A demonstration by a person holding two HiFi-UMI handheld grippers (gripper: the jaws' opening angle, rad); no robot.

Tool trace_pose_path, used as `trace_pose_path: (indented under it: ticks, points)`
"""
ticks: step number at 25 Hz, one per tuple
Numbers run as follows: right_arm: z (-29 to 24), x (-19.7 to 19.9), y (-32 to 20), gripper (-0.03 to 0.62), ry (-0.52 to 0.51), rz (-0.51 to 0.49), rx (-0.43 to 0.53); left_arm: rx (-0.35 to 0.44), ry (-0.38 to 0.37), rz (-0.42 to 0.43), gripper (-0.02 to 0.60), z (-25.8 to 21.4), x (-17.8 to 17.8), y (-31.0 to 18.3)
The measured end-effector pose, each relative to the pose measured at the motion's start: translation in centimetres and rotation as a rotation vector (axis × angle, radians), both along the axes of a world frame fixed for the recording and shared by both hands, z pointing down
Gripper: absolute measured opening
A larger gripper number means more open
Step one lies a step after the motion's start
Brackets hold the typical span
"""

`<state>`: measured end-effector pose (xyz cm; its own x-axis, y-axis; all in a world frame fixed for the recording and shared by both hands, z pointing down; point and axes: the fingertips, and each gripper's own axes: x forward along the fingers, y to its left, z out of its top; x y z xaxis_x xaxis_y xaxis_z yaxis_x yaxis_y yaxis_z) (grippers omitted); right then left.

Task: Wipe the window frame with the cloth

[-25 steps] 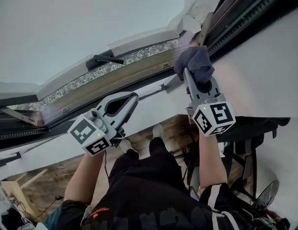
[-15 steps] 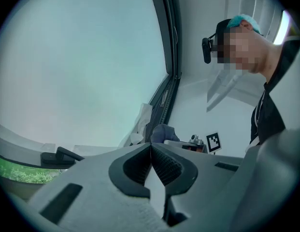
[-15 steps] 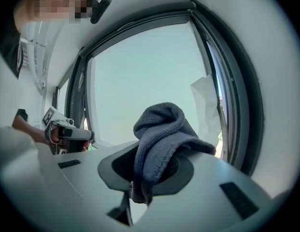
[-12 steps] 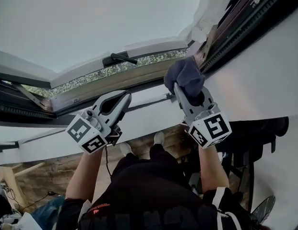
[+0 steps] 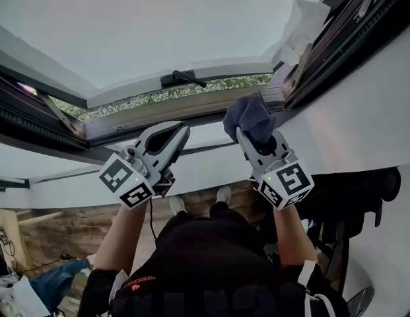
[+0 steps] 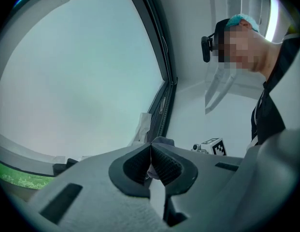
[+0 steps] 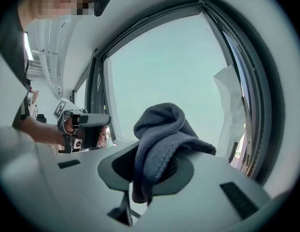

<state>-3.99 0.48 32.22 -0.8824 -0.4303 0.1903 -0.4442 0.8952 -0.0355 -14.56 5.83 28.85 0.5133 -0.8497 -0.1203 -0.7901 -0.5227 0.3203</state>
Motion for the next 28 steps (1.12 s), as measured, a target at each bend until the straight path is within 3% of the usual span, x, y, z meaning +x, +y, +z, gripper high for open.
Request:
trace_pose_path:
  ticks: [28]
  points:
    - [-0.1,-3.4,2.4,0.052,-0.003,-0.104,-0.002,0.000,0.016,-0.044,0.021,0.7,-0.2,1.6]
